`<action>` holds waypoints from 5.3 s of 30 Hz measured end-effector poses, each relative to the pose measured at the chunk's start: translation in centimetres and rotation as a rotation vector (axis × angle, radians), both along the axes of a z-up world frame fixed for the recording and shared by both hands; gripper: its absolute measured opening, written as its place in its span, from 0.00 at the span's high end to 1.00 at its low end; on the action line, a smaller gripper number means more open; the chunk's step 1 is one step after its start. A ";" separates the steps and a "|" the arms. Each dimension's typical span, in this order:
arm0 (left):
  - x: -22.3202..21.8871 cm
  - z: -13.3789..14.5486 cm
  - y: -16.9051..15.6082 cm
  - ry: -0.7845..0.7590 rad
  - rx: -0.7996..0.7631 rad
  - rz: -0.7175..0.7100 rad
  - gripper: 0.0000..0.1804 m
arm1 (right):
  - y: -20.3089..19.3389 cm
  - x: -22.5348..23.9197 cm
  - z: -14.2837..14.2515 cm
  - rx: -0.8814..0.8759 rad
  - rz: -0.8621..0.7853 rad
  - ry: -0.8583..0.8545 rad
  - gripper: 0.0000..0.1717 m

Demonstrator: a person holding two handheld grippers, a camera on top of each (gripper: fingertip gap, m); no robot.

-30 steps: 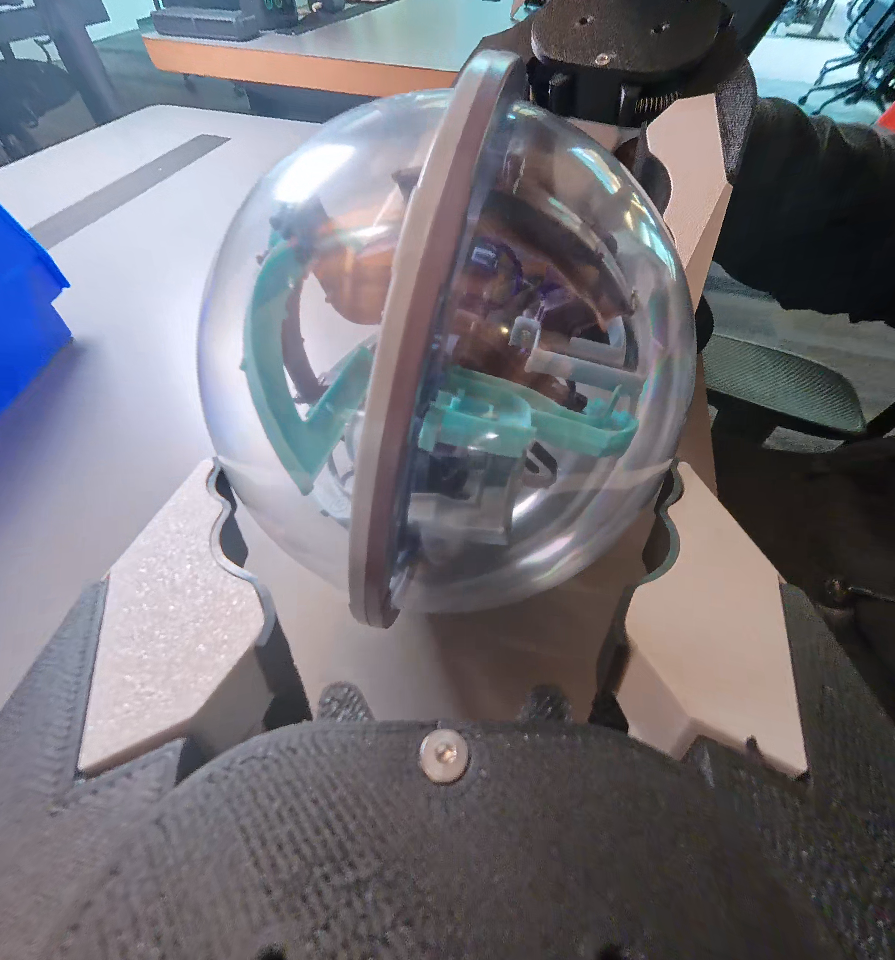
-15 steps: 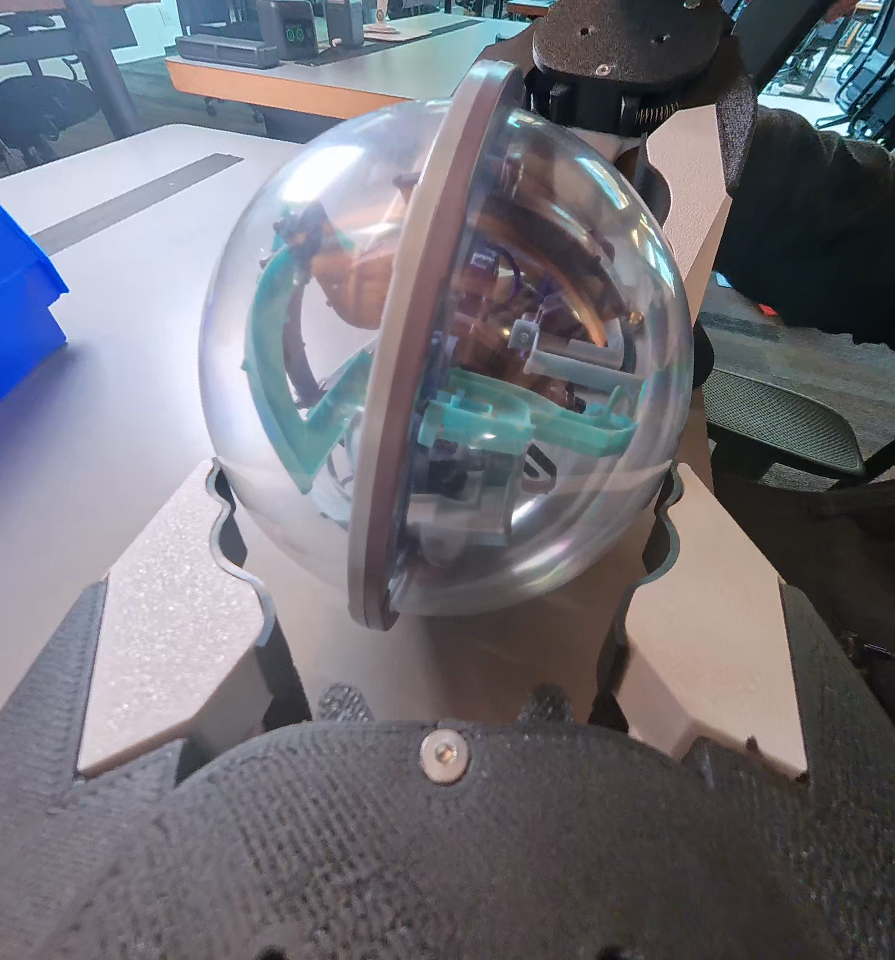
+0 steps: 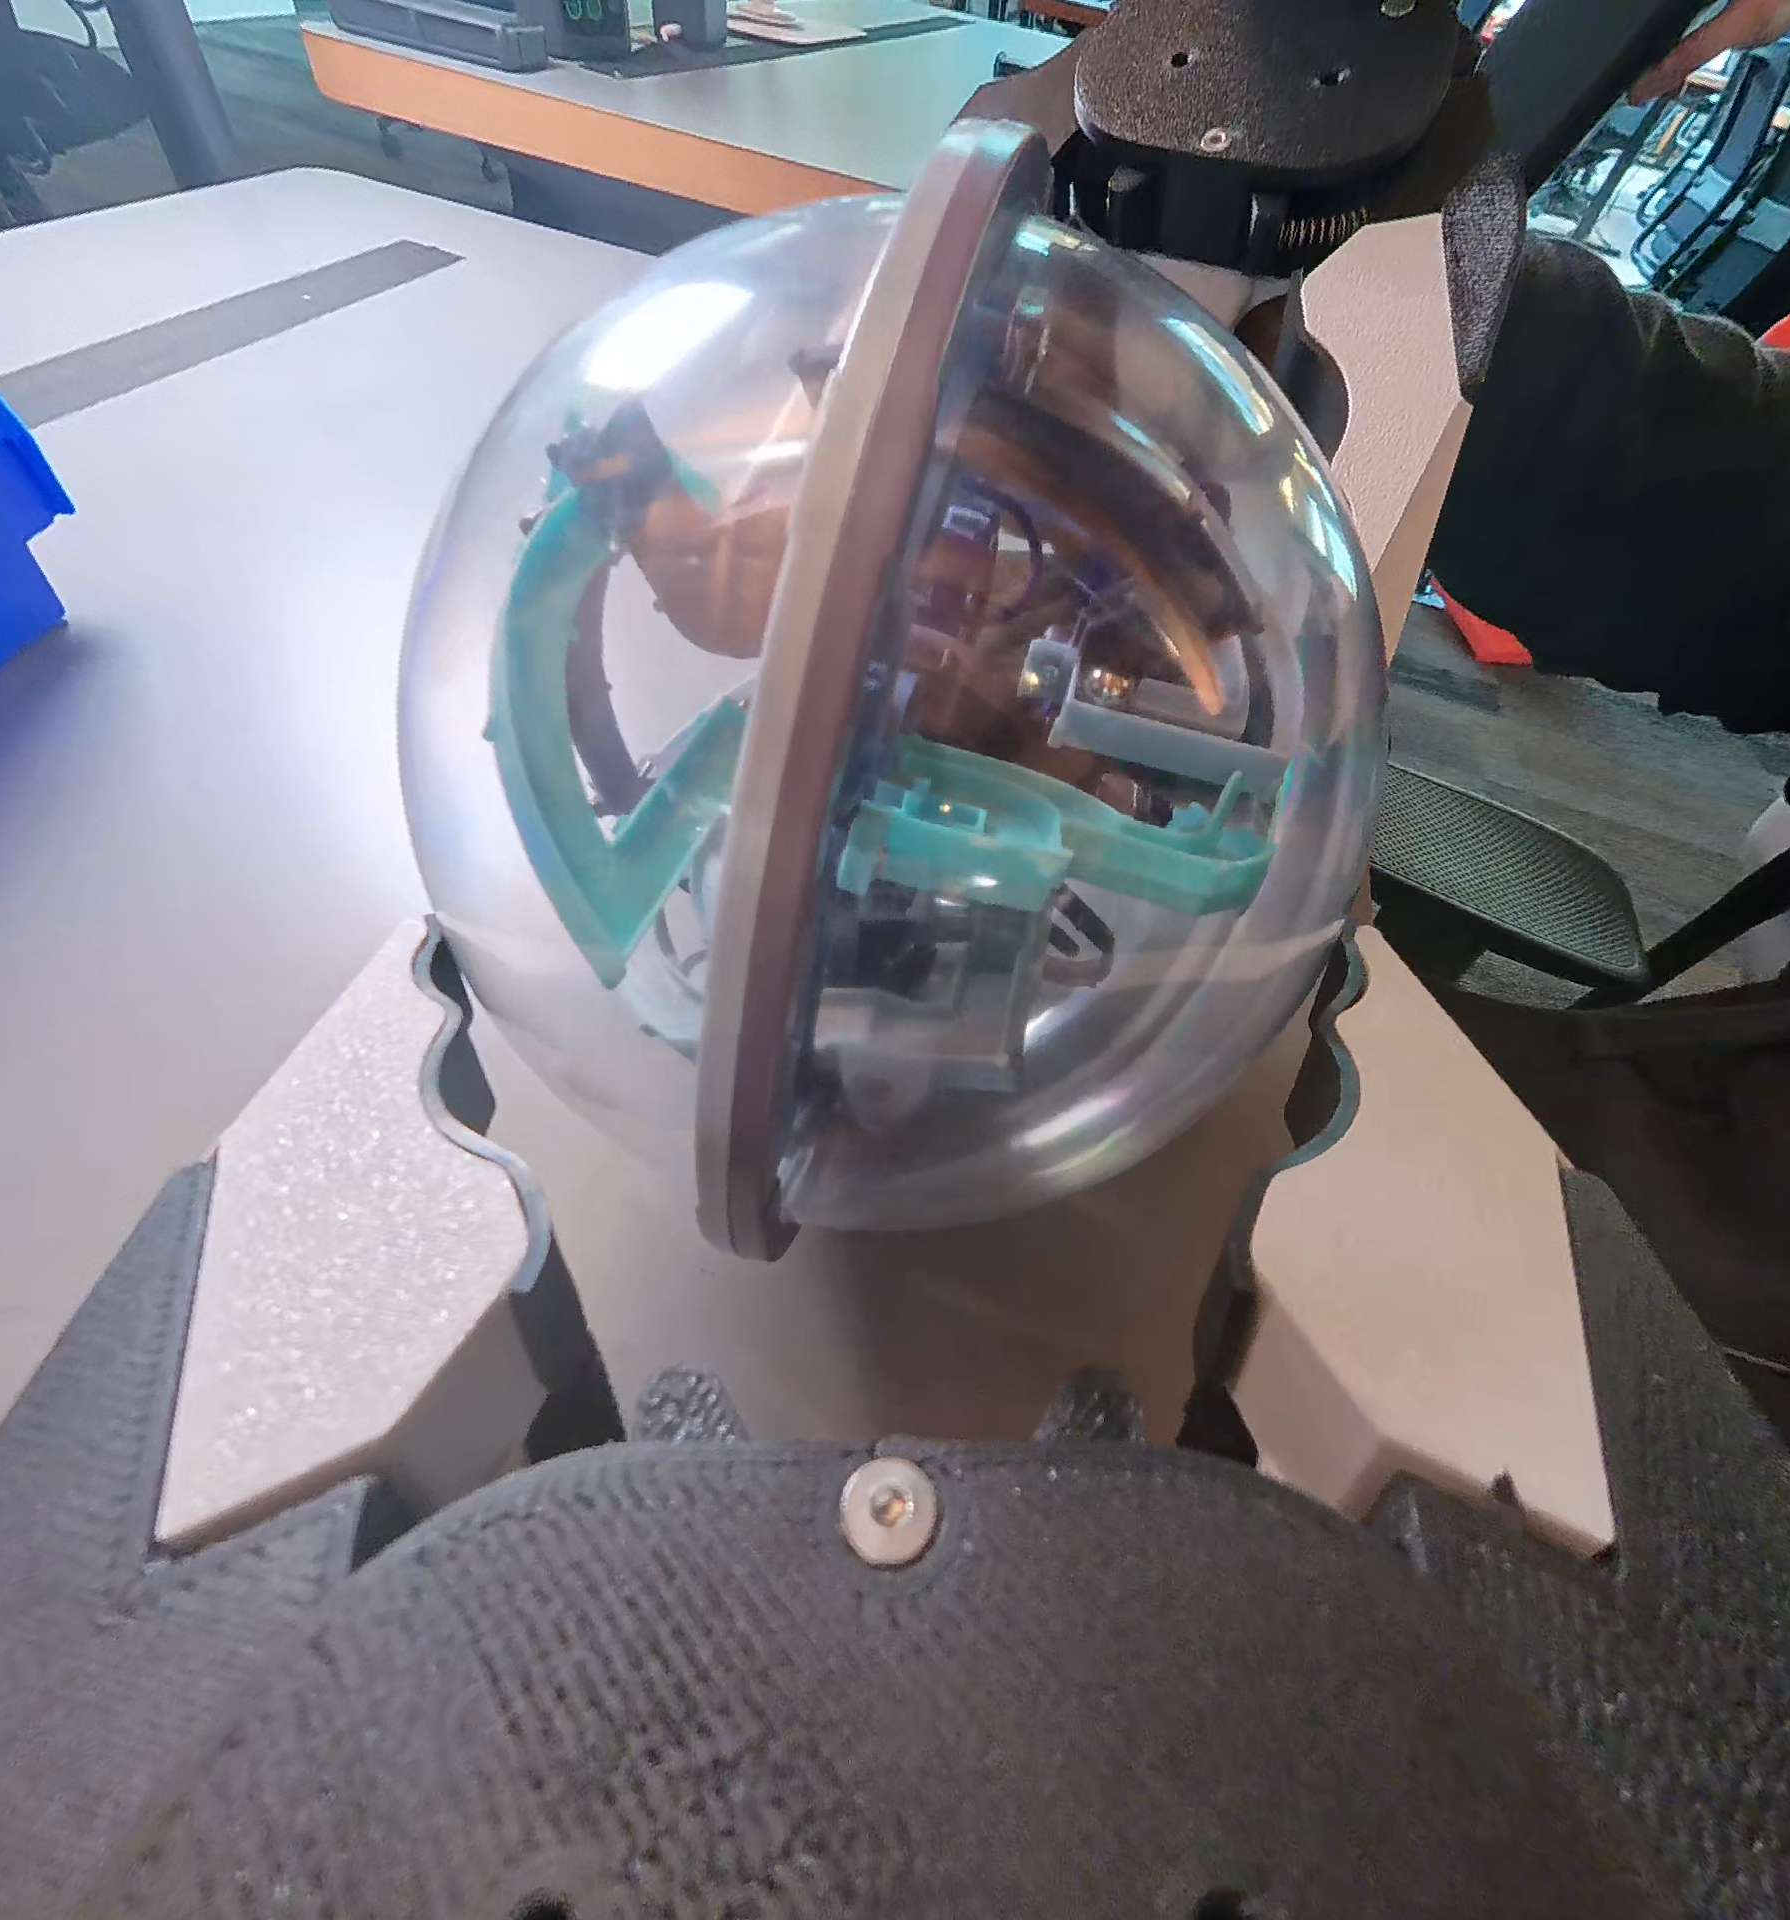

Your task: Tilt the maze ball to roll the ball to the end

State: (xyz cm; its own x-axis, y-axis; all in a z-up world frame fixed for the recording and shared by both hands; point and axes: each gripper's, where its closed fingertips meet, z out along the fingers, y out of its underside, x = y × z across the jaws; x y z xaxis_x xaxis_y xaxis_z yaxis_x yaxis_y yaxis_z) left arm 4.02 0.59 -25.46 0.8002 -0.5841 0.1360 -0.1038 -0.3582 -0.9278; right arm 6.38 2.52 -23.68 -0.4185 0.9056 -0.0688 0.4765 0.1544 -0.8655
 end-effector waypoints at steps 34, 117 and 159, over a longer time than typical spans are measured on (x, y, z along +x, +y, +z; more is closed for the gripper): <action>-0.5 1.8 0.7 -0.025 0.045 -0.032 0.19 | 2.4 3.1 3.4 0.153 -0.013 0.112 0.75; -1.1 3.1 -0.7 -0.031 0.072 -0.049 0.13 | 0.2 2.7 -2.7 0.284 -0.089 0.234 0.96; 0.1 4.0 1.4 0.099 0.099 -0.214 0.13 | 0.9 4.2 -3.2 -0.060 -0.158 0.062 0.97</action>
